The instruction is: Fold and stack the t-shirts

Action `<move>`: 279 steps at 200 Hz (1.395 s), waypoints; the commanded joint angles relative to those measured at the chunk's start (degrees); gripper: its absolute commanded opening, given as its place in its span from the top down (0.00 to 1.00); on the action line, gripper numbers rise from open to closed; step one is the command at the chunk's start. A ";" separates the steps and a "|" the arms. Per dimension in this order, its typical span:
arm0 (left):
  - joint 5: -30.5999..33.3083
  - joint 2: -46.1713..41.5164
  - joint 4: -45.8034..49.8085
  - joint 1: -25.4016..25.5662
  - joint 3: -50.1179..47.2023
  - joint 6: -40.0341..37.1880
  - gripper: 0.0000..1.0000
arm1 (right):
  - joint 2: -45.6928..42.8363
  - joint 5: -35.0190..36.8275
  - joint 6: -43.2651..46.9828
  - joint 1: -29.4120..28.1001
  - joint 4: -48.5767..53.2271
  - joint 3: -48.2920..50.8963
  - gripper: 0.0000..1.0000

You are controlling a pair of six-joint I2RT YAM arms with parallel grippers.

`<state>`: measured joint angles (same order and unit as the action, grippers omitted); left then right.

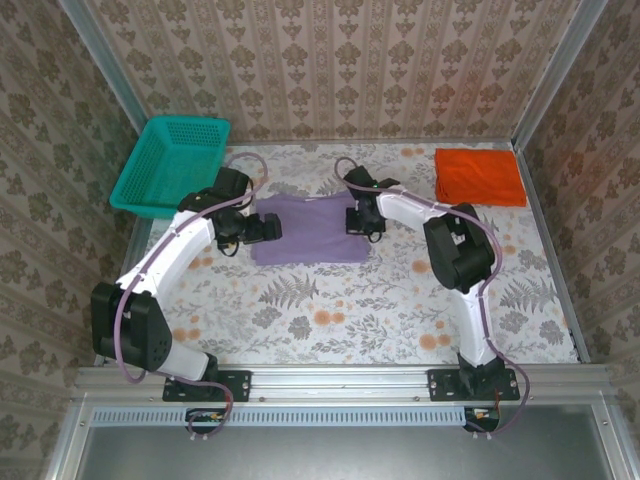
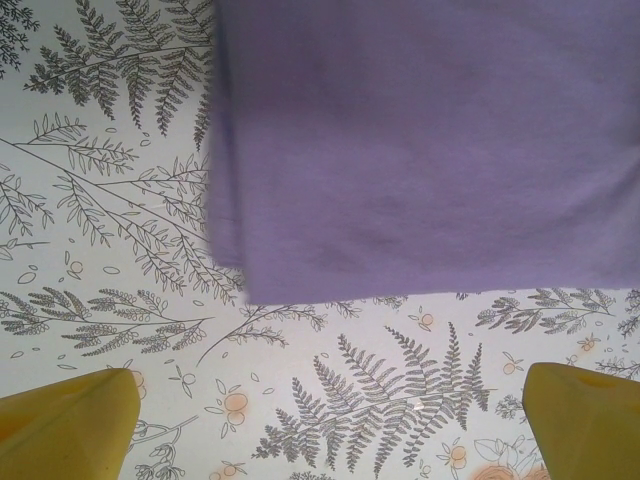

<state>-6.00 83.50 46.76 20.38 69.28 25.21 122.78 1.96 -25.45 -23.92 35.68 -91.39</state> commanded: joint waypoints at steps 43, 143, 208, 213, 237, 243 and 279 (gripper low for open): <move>-1.32 1.61 0.61 -2.09 -0.12 -1.28 0.00 | -7.38 10.84 14.24 11.04 -0.07 0.60 1.00; -2.21 4.68 0.96 -3.59 0.84 -1.44 0.00 | -10.43 17.18 22.80 17.88 0.53 -12.92 1.00; -1.58 5.82 1.84 -5.15 0.77 -2.29 0.00 | -9.25 21.52 25.15 22.07 0.15 -22.11 1.00; -1.56 5.88 1.83 -5.25 0.84 -2.28 0.00 | -9.01 21.88 25.48 22.19 0.33 -22.95 1.00; -1.90 6.27 1.67 -5.97 0.69 -2.14 0.00 | -8.11 22.63 26.66 22.86 1.44 -26.89 1.00; -2.00 6.40 1.66 -6.12 0.73 -2.02 0.00 | -7.70 23.14 26.87 22.99 2.09 -28.04 1.00; -2.48 7.79 1.58 -6.66 1.45 -1.81 0.00 | -5.76 24.44 27.41 23.92 4.14 -33.25 1.00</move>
<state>-7.70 90.04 47.16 14.20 69.30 24.34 115.44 23.31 0.40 -0.69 37.98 -120.29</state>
